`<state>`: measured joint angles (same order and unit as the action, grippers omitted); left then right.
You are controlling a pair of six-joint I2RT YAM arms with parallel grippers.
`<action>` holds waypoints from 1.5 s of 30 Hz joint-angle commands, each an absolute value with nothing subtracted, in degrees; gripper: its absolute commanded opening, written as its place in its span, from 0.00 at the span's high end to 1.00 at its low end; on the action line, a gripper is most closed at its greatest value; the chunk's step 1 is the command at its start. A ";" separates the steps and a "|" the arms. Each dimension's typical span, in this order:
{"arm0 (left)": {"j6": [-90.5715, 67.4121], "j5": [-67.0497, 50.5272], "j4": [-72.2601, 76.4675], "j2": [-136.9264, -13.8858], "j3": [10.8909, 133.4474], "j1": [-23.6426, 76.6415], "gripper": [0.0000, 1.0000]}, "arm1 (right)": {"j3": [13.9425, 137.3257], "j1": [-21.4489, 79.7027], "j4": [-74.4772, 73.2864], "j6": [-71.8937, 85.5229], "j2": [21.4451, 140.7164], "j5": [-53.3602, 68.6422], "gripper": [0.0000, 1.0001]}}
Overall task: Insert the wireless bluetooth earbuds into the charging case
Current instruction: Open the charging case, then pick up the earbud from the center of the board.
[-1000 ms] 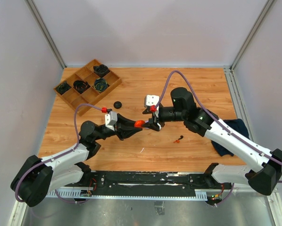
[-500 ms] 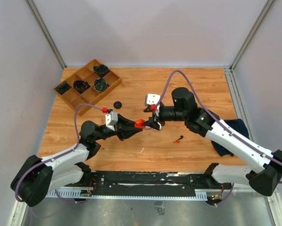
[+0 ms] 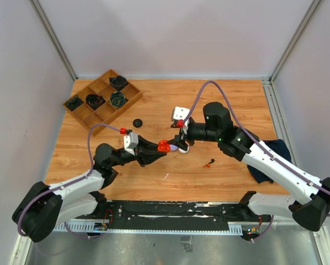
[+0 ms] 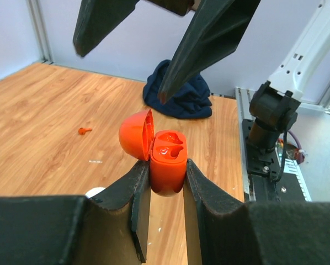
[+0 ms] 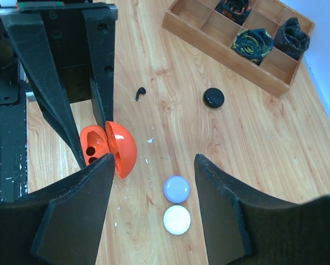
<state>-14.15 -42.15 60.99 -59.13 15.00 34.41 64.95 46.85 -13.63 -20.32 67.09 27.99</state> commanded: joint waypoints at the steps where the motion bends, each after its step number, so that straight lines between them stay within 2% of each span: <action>1: -12.83 -37.21 63.81 -59.30 12.67 34.98 1.00 | 65.82 47.04 -14.46 -15.96 65.03 23.47 0.39; 8: -11.27 -32.86 67.43 -59.63 9.43 34.96 1.00 | 62.40 44.74 -20.62 -7.88 63.14 10.88 0.37; 16: -9.35 -30.24 68.94 -60.77 7.48 34.94 1.00 | 59.86 36.56 -30.75 0.02 65.59 5.74 0.39; 28: -8.10 -28.74 70.69 -62.13 5.72 34.98 1.00 | 50.99 33.82 -39.28 22.45 72.47 -4.94 0.43; 37: -7.98 -28.06 67.17 -57.48 5.15 34.98 1.00 | 48.01 33.85 -37.19 39.37 78.30 -10.26 0.40; 45: -8.17 -28.06 66.01 -55.64 5.01 34.98 1.00 | 44.32 33.97 -32.68 44.64 78.26 -15.28 0.43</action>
<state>-9.02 -28.75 66.00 -56.42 5.65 34.59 46.19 35.57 -35.14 39.33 78.72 -10.72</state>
